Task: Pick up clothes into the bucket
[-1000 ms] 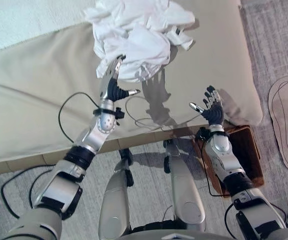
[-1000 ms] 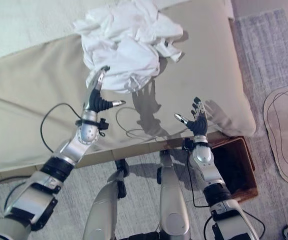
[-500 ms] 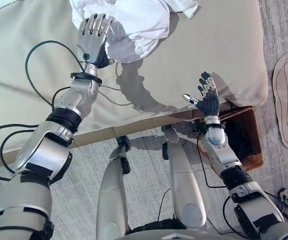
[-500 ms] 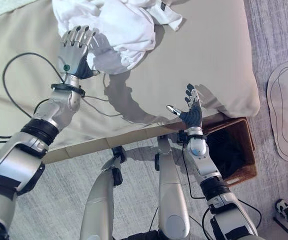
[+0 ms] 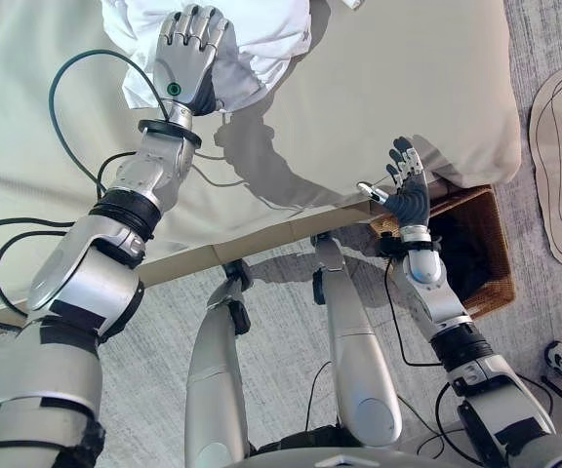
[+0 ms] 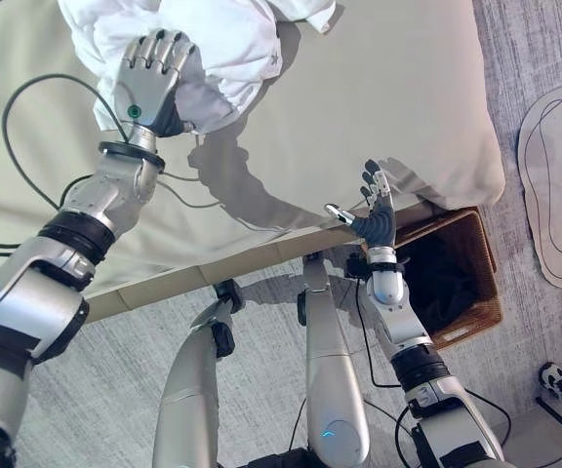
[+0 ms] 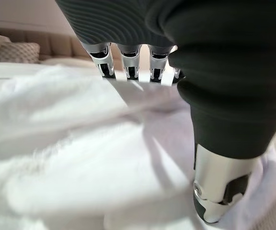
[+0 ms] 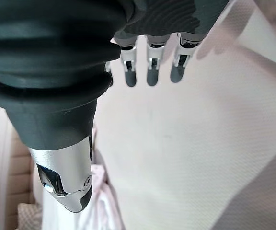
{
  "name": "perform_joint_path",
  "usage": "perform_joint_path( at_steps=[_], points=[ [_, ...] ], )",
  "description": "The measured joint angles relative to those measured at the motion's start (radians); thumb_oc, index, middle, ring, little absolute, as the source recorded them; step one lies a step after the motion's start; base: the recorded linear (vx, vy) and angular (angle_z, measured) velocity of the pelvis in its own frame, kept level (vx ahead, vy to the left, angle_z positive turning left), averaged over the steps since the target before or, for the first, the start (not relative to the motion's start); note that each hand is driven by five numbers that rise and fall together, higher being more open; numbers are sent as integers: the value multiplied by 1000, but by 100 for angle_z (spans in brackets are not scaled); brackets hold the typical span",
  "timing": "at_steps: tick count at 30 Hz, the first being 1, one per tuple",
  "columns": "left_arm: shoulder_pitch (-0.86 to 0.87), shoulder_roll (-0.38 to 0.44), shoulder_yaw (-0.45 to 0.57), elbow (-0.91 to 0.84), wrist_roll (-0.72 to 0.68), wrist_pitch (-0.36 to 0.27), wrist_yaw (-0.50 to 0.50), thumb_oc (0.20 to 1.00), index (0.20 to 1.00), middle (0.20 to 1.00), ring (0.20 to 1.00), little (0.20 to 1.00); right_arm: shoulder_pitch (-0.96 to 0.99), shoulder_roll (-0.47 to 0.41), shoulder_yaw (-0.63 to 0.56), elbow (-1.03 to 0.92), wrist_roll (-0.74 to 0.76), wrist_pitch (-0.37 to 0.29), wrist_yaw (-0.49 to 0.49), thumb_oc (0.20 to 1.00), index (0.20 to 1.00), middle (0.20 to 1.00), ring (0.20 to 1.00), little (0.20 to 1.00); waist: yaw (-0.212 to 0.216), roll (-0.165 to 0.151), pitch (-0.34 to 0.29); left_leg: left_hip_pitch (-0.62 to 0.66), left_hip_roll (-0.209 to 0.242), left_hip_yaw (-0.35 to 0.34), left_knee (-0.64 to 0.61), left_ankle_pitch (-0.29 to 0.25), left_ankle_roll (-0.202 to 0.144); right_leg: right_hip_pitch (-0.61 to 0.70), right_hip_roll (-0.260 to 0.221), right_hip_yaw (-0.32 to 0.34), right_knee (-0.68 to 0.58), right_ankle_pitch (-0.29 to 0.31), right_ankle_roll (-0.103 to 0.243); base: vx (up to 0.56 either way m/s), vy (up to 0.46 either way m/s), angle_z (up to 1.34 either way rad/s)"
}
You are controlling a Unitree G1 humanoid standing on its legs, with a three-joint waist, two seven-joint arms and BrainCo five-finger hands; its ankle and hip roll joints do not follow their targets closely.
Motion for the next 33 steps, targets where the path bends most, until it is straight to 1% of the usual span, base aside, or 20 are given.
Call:
perform_joint_path(
  at_steps=[1,2,3,4,9,17,21,22,25,26,27,28,29,30,31,32,33],
  points=[
    [-3,0,-4,11,0,0,-6,1000,1000,1000,1000,1000,-6,0,0,0,0,-3,0,1000,1000,1000,1000,1000,-2,0,0,0,0,4,0,-1,2,-2,1,5,0,1,1,1,6,-6],
    [-4,0,-4,13,0,0,-8,824,824,824,824,824,-8,0,0,0,0,-3,0,1000,1000,1000,1000,1000,-2,0,0,0,0,6,1,-3,3,-3,1,7,0,1,1,1,7,-7],
    [-7,1,-4,14,0,0,-12,354,354,354,354,354,-11,0,0,0,0,-3,0,1000,1000,1000,1000,1000,-2,0,0,0,1,9,2,-4,3,-4,1,9,0,1,2,0,6,-6],
    [-14,0,-6,27,0,0,-20,200,200,200,200,200,-13,0,0,0,0,-2,0,1000,1000,1000,1000,1000,-2,0,0,0,1,12,3,-6,4,-6,2,12,0,2,2,-1,7,-5],
    [-75,0,-29,81,0,-2,-67,200,200,200,200,200,-13,-1,-1,0,0,-2,3,1000,1000,1000,1000,1000,-4,0,-1,0,-2,14,5,-8,4,-6,1,15,0,2,2,-2,1,-1],
    [-76,5,-25,89,-1,-13,-94,200,200,200,200,200,-12,-1,-2,0,0,-2,17,1000,1000,1000,1000,1000,3,0,-1,5,-2,12,11,-8,4,-4,0,15,15,2,1,0,0,0],
    [-41,5,-21,89,-3,-21,-99,200,200,200,200,200,-13,-1,-1,0,4,-2,21,1000,1000,1000,1000,1000,4,-1,-2,32,-3,12,14,-8,4,23,1,15,16,2,1,26,29,-1],
    [0,3,11,89,-6,-22,-100,200,200,200,200,200,-11,0,-1,1,9,-1,23,1000,1000,1000,1000,1000,4,-2,-3,58,-2,14,18,-16,7,48,5,19,16,2,1,29,13,-8],
    [84,1,56,76,-12,-23,-103,200,200,200,200,200,-14,-6,-2,3,9,-1,23,1000,1000,1000,1000,1000,10,-4,-6,116,5,16,21,-35,11,109,11,21,8,-10,-1,43,34,-11],
    [142,0,87,38,-23,-28,-104,200,200,200,200,200,-2,-13,-1,5,10,-1,23,1000,1000,1000,1000,1000,29,-9,-11,147,6,10,25,-40,6,140,19,26,-1,-9,0,39,13,-17],
    [180,8,94,5,-35,-30,-104,200,200,200,200,200,2,-19,-1,8,10,-1,24,1000,1000,1000,1000,1000,43,-12,-14,158,-6,-31,38,-49,7,157,26,29,-6,-10,-1,40,-29,-40],
    [240,13,118,-44,-45,-32,-104,200,200,200,200,200,12,-27,-4,12,10,0,26,1000,1000,1000,1000,1000,79,-22,-36,162,-13,-82,47,-75,0,160,34,46,-9,-13,-1,16,-69,-31],
    [276,11,158,-89,-51,-35,-108,200,200,200,200,200,17,-32,-6,12,9,0,25,1000,1000,1000,1000,1000,83,-22,-40,174,-11,-87,29,-75,-2,173,31,39,-15,-10,5,34,-32,14],
    [325,2,193,-162,-70,-55,-112,200,200,200,200,200,26,-41,-25,16,7,7,20,1000,1000,1000,1000,1000,79,-22,-42,202,-29,-116,-15,-47,-3,207,11,4,-26,-13,2,18,12,58],
    [361,-3,213,-220,-85,-69,-115,200,200,200,200,200,29,-40,-42,22,7,17,18,1000,1000,1000,1000,1000,82,-22,-42,228,-35,-131,-43,-32,0,235,3,-15,-44,-13,1,72,51,73],
    [418,-5,233,-295,-92,-91,-117,200,200,200,200,200,40,-39,-54,39,6,22,14,1000,1000,1000,1000,1000,82,-26,-47,269,-43,-136,-79,-10,-7,274,3,-29,-68,-4,-3,18,35,38],
    [447,-2,240,-326,-96,-106,-118,200,200,200,200,200,35,-39,-56,41,3,24,13,1000,1000,1000,1000,1000,98,-27,-53,288,-46,-140,-96,-4,-5,292,0,-33,-78,-4,-4,63,50,17]
  ],
)
